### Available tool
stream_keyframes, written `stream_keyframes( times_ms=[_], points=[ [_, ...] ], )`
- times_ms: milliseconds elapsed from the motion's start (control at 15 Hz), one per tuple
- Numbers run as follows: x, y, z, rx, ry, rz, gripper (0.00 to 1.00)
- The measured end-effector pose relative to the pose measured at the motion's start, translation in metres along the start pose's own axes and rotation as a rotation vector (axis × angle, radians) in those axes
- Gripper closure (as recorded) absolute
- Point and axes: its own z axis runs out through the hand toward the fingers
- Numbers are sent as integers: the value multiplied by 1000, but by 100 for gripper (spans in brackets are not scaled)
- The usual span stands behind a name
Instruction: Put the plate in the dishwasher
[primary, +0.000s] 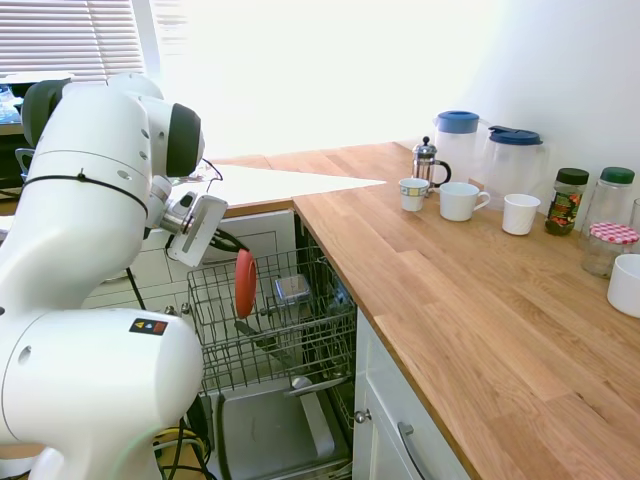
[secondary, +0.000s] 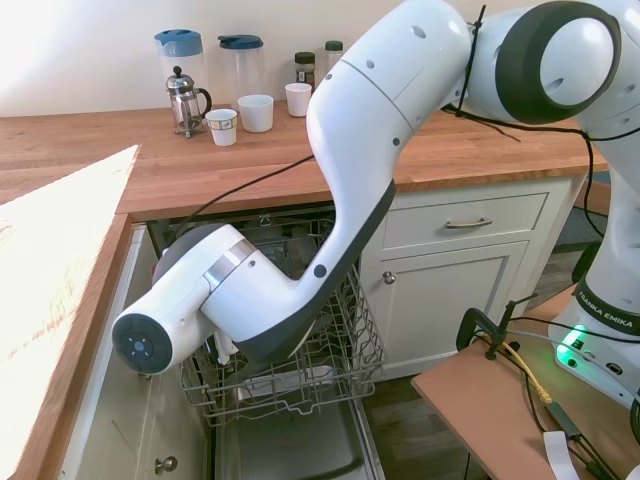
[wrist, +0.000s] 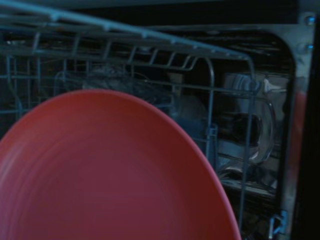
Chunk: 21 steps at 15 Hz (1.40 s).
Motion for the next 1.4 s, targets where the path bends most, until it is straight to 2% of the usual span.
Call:
stream_keyframes(
  times_ms=[267, 333, 533, 733, 1133, 1400],
  points=[
    [-16, -27, -6, 12, -9, -23, 100],
    [-20, -33, -6, 12, -25, -28, 0],
    [-16, -39, 4, -21, -63, -31, 0],
    [-1, -34, 1, -3, -147, -31, 0],
    [-14, -34, -2, 29, -351, -104, 0],
    [3, -18, -18, 86, -506, -130, 0]
  ],
)
